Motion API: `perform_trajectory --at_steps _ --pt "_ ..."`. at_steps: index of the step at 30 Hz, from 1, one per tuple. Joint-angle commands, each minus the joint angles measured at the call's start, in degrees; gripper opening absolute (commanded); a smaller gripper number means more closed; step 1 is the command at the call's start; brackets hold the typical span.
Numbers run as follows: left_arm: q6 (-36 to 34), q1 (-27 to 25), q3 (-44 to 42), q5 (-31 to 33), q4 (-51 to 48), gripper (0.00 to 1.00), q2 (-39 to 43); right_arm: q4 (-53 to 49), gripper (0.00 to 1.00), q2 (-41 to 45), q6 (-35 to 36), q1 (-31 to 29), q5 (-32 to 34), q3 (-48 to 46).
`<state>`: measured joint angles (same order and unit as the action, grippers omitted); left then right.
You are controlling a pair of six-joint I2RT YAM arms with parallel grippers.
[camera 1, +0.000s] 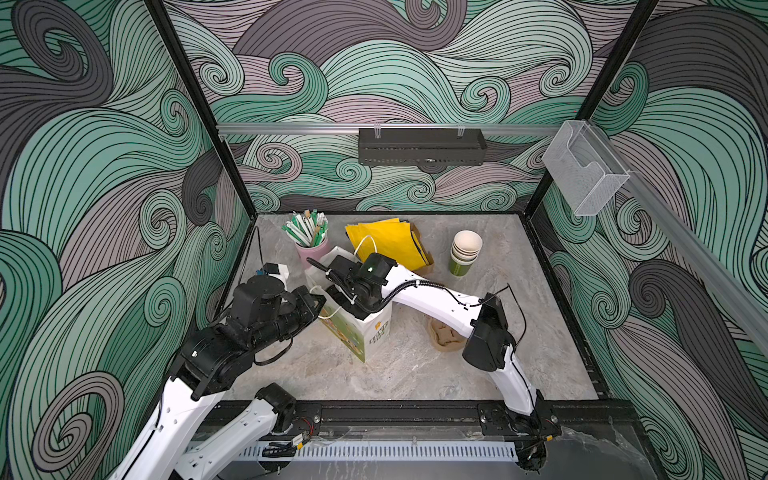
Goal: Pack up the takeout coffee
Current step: 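Push the green cup down beside the other cups with the right gripper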
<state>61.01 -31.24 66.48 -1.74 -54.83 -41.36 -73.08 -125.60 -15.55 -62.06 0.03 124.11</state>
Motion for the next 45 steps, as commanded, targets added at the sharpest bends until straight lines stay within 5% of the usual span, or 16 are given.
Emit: perform_trajectory --at_steps 1,45 --pt "-0.1 0.4 0.6 0.7 -0.7 0.00 0.6 -2.4 0.54 -1.4 -1.0 -0.3 -2.2 -3.0" --pt "-0.1 0.4 0.7 0.9 -1.0 0.00 0.7 -7.5 0.53 -8.9 -2.5 -0.3 -4.5 -4.6"
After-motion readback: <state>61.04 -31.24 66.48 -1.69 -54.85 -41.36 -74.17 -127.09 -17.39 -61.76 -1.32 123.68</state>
